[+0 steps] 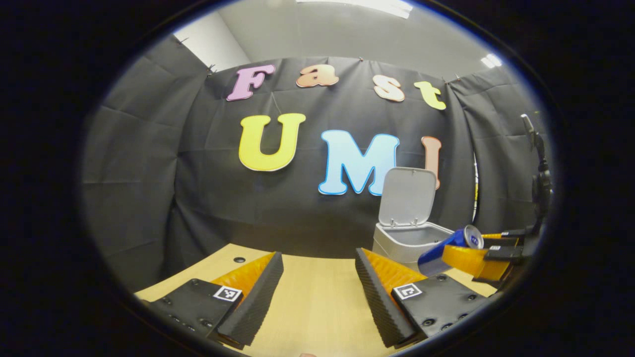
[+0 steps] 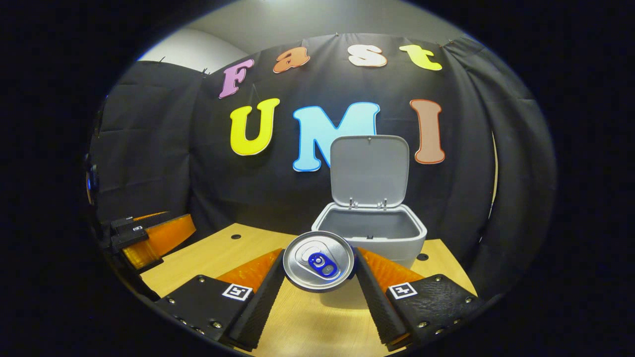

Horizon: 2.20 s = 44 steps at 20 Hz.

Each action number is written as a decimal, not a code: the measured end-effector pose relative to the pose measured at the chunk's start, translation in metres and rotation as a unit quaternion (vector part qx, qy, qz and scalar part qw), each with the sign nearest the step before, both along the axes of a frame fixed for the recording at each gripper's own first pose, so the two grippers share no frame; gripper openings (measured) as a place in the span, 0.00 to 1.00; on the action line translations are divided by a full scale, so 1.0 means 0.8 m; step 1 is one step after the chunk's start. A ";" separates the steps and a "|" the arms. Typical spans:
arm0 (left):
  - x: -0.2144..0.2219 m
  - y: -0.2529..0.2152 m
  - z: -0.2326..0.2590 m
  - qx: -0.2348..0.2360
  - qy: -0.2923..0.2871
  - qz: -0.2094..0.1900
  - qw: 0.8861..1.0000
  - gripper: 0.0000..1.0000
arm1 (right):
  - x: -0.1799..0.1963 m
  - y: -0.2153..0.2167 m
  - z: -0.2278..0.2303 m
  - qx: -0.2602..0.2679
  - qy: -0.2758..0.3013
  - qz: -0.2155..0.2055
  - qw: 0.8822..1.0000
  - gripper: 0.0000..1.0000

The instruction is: Press the lid of the desktop garbage bin to open it, pick up the crumpled paper on the desktop and throw it into the bin, then pick up the pop can on the desktop and drop it into the bin, and finally close the garbage bin lid.

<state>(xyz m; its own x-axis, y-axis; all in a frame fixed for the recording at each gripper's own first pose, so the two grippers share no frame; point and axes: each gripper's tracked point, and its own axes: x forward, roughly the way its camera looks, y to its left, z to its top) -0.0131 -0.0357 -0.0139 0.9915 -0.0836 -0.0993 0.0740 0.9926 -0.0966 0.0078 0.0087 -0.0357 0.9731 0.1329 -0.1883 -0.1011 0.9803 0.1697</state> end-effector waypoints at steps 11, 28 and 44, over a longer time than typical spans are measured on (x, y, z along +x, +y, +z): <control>0.010 0.011 0.010 -0.005 -0.002 0.017 1.000 0.95 | 0.082 -0.032 0.047 -0.043 -0.057 -0.019 0.997 0.84; 0.008 0.026 0.000 -0.018 0.006 0.040 0.999 0.95 | 0.143 -0.021 -0.005 -0.094 -0.017 -0.004 0.995 0.86; 0.014 0.049 0.008 -0.022 0.003 0.013 1.000 0.95 | 0.161 -0.053 0.077 -0.104 -0.045 -0.057 0.992 0.90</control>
